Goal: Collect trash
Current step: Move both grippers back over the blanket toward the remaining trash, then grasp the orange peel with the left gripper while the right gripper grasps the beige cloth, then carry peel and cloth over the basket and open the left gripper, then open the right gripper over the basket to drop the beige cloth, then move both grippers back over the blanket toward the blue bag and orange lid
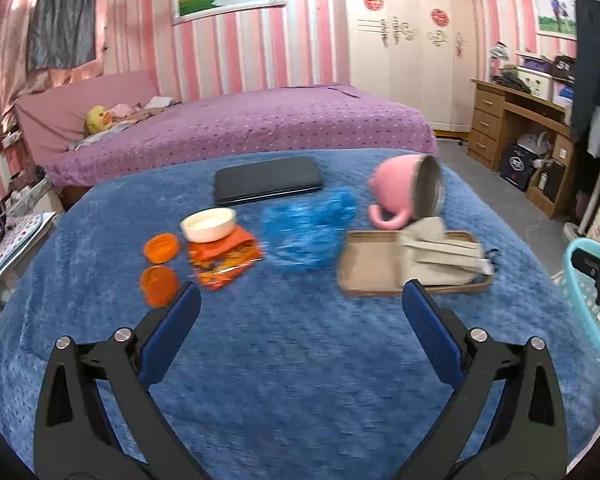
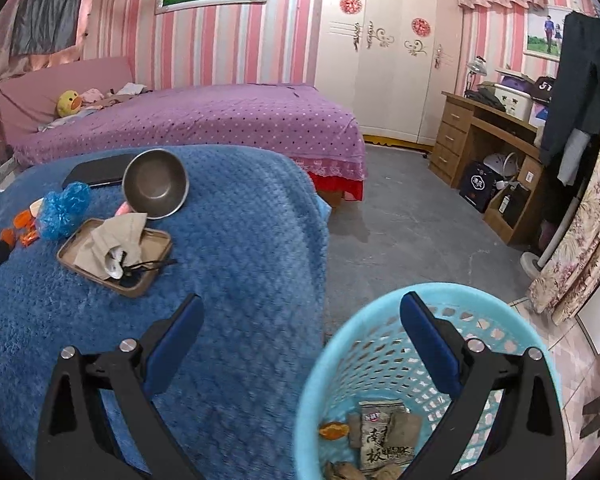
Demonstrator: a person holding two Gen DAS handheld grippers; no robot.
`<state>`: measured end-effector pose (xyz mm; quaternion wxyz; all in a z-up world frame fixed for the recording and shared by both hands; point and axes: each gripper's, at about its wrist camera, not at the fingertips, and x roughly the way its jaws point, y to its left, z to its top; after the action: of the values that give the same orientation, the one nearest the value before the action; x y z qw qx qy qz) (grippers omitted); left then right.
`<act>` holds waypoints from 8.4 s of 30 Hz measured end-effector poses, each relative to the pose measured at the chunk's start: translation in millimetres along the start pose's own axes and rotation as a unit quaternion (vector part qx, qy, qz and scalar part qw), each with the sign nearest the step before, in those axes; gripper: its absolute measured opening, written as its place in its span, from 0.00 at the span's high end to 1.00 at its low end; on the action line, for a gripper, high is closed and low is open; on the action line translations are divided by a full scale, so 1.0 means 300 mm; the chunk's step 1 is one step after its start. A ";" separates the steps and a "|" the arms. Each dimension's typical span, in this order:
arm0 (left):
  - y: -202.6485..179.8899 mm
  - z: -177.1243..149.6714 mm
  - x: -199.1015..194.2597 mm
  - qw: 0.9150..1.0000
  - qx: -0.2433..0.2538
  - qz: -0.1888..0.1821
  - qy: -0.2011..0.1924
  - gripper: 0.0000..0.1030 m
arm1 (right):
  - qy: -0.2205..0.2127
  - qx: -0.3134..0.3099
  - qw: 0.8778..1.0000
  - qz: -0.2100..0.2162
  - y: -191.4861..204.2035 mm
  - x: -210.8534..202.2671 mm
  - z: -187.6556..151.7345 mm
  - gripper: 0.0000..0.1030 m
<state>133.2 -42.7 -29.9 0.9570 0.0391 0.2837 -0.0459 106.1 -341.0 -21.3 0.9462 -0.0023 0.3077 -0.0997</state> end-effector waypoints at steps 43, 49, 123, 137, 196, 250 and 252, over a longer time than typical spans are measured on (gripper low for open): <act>0.410 0.005 0.276 0.992 -0.063 -0.001 0.106 0.71 | 0.020 -0.060 0.996 0.067 0.387 0.121 0.062 0.07; 0.409 -0.013 0.217 0.993 -0.063 0.005 0.102 0.71 | 0.030 -0.059 0.993 0.093 0.459 0.167 0.081 0.07; -0.669 -0.002 -0.063 0.991 0.037 -0.122 0.037 0.71 | 0.003 0.031 0.999 -0.014 -0.525 -0.103 -0.126 0.75; -1.040 -0.053 -0.100 0.977 0.089 -0.188 0.047 0.71 | 0.013 0.071 0.997 -0.041 -0.666 -0.110 -0.175 0.75; -0.164 0.060 -0.040 1.000 0.022 -0.014 -0.009 0.06 | -0.001 0.057 0.998 -0.028 -0.199 -0.033 -0.001 0.05; 0.472 0.092 0.202 0.994 -0.061 0.081 0.032 0.05 | -0.003 -0.073 0.996 0.045 0.489 0.080 0.143 0.05; 0.490 0.095 0.206 0.994 -0.059 0.086 0.031 0.05 | -0.002 -0.074 0.996 0.052 0.509 0.085 0.146 0.05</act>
<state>216.3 96.3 -32.5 0.9489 0.0078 0.3106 0.0548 180.4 -198.7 -10.7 0.9480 -0.0566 0.3121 -0.0271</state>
